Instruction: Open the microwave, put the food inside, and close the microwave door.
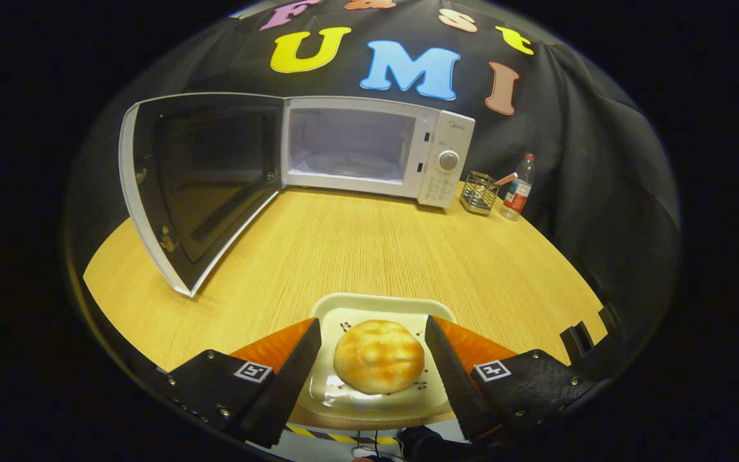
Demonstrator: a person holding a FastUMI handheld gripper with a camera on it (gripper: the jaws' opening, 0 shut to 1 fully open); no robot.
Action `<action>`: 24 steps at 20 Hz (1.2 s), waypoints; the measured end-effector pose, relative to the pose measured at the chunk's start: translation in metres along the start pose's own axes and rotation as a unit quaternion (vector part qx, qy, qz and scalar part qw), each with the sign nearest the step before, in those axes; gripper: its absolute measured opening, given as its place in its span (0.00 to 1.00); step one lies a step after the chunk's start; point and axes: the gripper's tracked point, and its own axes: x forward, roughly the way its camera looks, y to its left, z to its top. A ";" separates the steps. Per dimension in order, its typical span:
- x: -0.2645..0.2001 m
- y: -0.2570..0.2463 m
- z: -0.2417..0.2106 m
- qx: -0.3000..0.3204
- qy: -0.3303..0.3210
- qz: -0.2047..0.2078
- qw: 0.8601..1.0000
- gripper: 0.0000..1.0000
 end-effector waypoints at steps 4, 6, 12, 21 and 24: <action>0.008 0.001 -0.015 0.004 0.024 0.000 1.000 0.99; 0.013 0.001 -0.020 0.009 0.033 0.000 0.999 0.99; 0.016 0.002 -0.021 0.030 0.056 0.014 0.998 0.86; 0.011 0.011 -0.015 0.046 0.033 0.004 0.998 0.67; 0.001 0.016 0.012 0.073 -0.001 0.009 0.997 0.67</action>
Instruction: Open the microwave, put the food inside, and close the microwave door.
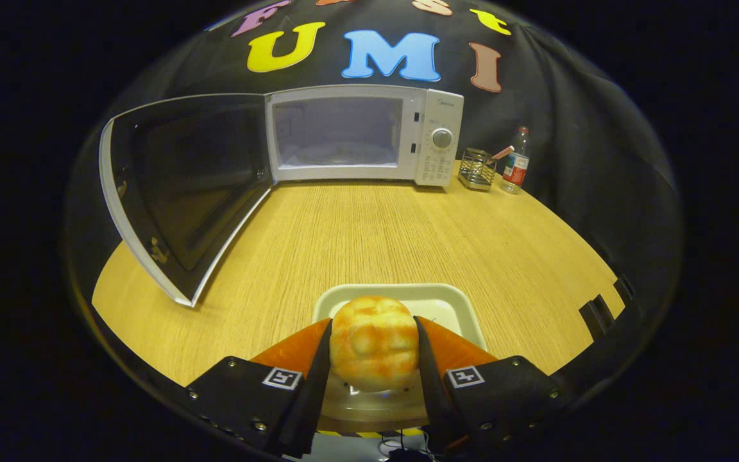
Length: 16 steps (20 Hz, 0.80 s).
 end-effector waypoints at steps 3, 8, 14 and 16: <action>-0.009 0.008 0.032 0.051 -0.038 0.004 0.998 0.67; -0.011 0.023 0.083 0.103 -0.087 0.016 0.991 0.67; 0.016 0.046 0.129 0.162 -0.100 0.047 0.981 0.67; 0.030 0.052 0.148 0.191 -0.114 0.059 0.973 0.67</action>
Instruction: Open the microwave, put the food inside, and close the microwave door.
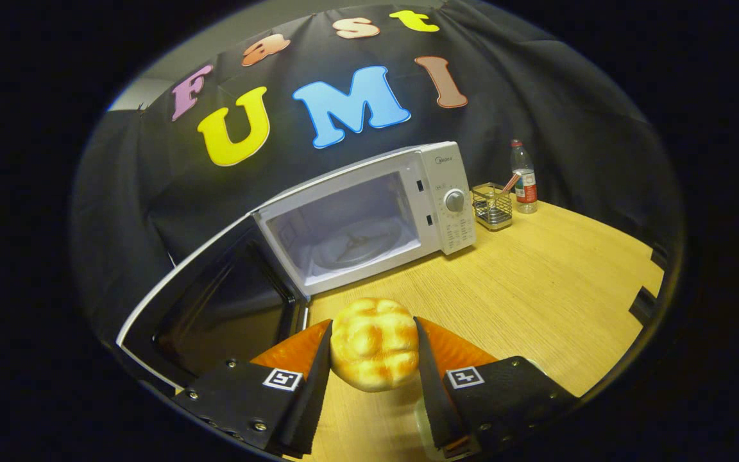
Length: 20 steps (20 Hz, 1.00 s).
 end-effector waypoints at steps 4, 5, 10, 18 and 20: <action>0.041 0.009 0.024 0.027 -0.018 0.001 0.999 0.67; 0.051 0.011 0.027 0.034 -0.017 0.004 0.999 0.67; 0.107 0.016 0.047 0.093 -0.028 0.011 0.995 0.67; 0.193 0.023 0.050 0.165 -0.029 0.006 0.986 0.67; 0.210 0.025 0.046 0.181 -0.025 0.006 0.983 0.67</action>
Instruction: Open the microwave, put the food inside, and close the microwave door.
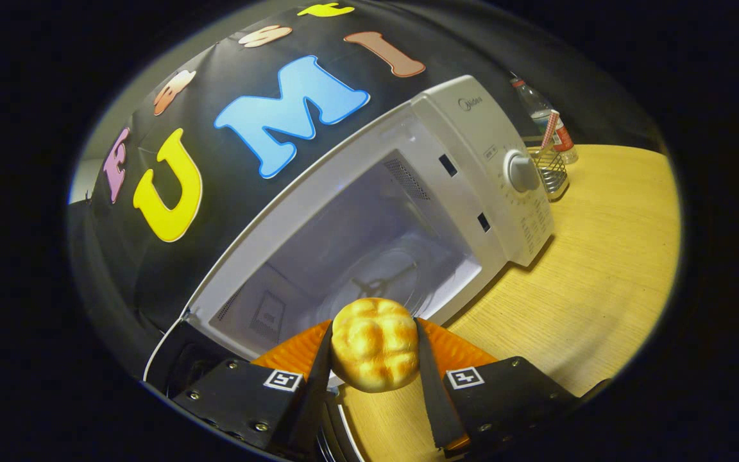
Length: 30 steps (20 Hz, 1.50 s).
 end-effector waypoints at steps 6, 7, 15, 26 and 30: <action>0.038 0.002 -0.010 0.050 0.007 -0.002 0.999 0.67; 0.044 0.003 -0.011 0.057 0.008 -0.001 0.998 0.67; 0.074 0.012 -0.011 0.090 -0.001 0.003 0.996 0.67; 0.091 0.015 0.004 0.128 -0.026 0.002 0.991 0.78; 0.088 0.016 0.006 0.129 -0.029 0.003 0.991 0.86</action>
